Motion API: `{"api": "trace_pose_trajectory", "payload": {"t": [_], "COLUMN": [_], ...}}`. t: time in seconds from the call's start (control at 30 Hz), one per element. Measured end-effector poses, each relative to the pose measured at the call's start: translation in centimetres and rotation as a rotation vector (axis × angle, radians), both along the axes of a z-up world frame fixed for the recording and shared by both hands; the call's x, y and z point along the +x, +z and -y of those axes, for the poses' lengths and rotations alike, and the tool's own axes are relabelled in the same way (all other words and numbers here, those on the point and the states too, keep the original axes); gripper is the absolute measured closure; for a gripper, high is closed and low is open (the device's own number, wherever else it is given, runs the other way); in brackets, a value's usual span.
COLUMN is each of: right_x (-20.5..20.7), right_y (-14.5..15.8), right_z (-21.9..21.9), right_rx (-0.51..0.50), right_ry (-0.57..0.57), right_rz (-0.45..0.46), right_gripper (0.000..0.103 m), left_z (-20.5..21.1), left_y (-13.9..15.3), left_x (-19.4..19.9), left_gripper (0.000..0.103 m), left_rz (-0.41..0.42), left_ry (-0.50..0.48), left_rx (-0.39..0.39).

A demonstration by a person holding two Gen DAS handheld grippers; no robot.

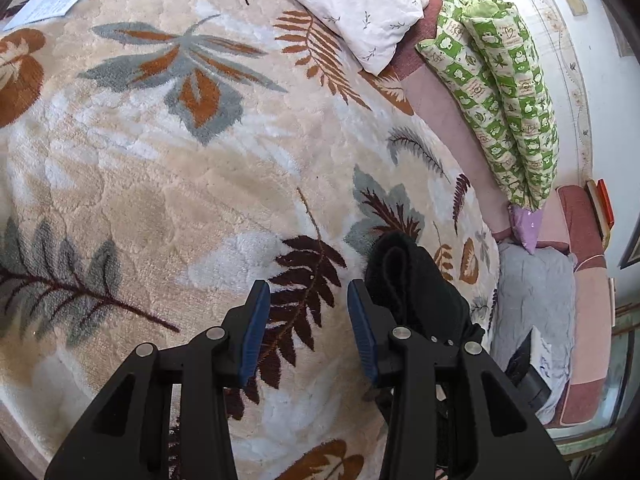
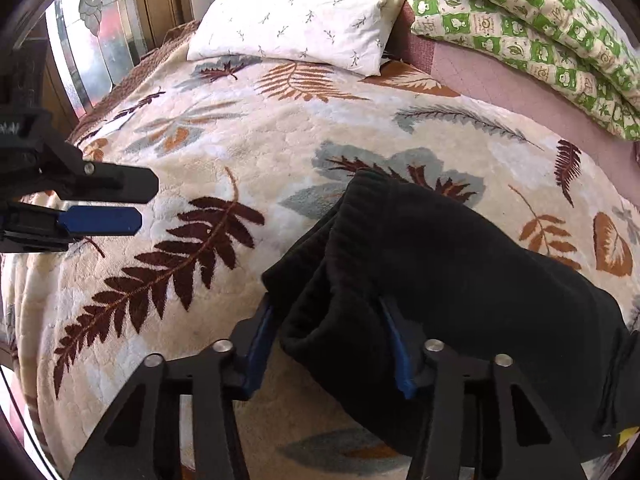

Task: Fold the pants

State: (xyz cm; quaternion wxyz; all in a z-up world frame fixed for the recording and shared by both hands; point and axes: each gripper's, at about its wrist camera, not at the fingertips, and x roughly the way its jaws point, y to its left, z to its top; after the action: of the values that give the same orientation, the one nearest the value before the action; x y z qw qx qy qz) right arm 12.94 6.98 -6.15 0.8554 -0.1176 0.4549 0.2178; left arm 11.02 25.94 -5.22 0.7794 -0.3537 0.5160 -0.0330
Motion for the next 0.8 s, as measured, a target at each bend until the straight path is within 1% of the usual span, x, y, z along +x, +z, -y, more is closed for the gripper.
{"api": "trace_pose_trajectory", "payload": {"t": [0.03, 0.07, 0.13, 0.37, 0.5, 0.57, 0.6, 0.67, 0.8], "right_x": [0.0, 0.0, -0.2, -1.3, -1.7, -2.0, -2.1, -2.5, -2.9], "right_y": [0.1, 0.3, 0.8, 2.5, 3.4, 3.7, 3.8, 3.9, 3.7], "right_z": [0.1, 0.2, 0.6, 2.5, 3.6, 4.0, 4.2, 4.5, 5.0], "right_rx": [0.002, 0.009, 0.033, 0.107, 0.15, 0.16, 0.169, 0.189, 0.211], "right_ry": [0.007, 0.013, 0.017, 0.023, 0.023, 0.025, 0.029, 0.033, 0.047], "right_rz": [0.004, 0.008, 0.019, 0.066, 0.081, 0.093, 0.095, 0.098, 0.097], "right_gripper": [0.066, 0.069, 0.071, 0.073, 0.073, 0.073, 0.073, 0.073, 0.073], "left_z": [0.2, 0.6, 1.2, 3.4, 4.4, 4.7, 4.9, 5.2, 6.3], "left_y": [0.1, 0.3, 0.6, 1.5, 1.7, 1.5, 1.4, 1.3, 1.0], "left_x": [0.0, 0.0, 0.0, 0.2, 0.3, 0.5, 0.7, 1.0, 2.3], "left_gripper": [0.065, 0.065, 0.065, 0.065, 0.065, 0.065, 0.065, 0.065, 0.065], "left_rz": [0.004, 0.011, 0.021, 0.042, 0.043, 0.034, 0.033, 0.036, 0.053], "left_ry": [-0.001, -0.005, -0.013, -0.045, -0.065, -0.076, -0.085, -0.112, -0.21], "left_rx": [0.022, 0.057, 0.099, 0.177, 0.203, 0.197, 0.18, 0.122, -0.027]}}
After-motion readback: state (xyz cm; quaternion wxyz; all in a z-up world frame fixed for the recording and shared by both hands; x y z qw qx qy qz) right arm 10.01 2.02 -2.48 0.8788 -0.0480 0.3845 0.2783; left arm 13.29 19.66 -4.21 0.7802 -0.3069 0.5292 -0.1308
